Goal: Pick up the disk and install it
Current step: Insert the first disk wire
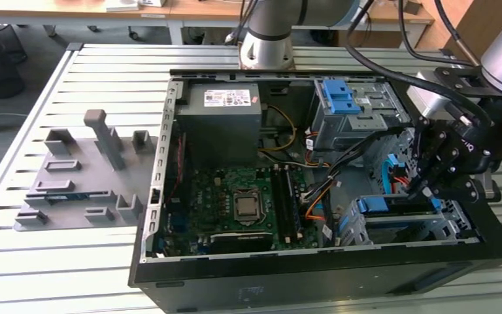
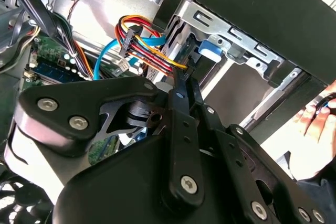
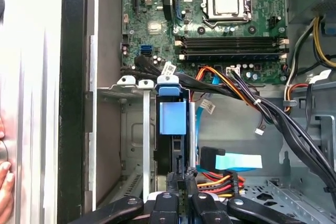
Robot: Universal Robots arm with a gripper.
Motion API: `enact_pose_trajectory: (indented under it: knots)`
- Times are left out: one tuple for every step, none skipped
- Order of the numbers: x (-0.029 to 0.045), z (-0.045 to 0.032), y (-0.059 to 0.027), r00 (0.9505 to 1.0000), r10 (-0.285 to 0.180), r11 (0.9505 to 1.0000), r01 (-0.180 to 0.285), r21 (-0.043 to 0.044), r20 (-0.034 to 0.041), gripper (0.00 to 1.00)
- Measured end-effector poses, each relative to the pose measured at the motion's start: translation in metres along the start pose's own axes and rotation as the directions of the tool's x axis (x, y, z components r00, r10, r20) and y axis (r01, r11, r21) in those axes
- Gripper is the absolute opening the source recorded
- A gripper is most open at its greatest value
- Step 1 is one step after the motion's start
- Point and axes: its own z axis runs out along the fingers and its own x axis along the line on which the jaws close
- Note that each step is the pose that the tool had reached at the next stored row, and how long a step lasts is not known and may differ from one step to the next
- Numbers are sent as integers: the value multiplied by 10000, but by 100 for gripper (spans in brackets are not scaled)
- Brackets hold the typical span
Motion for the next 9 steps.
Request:
enact_pose_trajectory:
  knots:
    - [0, 1, 0, 10000, -24, 10000, 24, 1, 0, 16]
    - [0, 3, 0, 10000, -28, 10000, 28, 2, 1, 16]
    - [-1, 3, -1, 10000, -31, 10000, 31, 2, 2, 16]
    - [-3, 4, -1, 10000, -34, 10000, 34, 2, 3, 16]
    - [-5, 3, -1, 10000, -36, 10000, 36, 2, 2, 16]
    - [-9, 4, -2, 10000, -38, 10000, 38, 2, 4, 16]
    - [-12, 3, -2, 10000, -38, 10000, 38, 2, 2, 16]
    - [-15, 3, -2, 10000, -38, 10000, 38, 2, 4, 16]
    - [-17, 4, -2, 10000, -39, 10000, 39, 3, 6, 16]
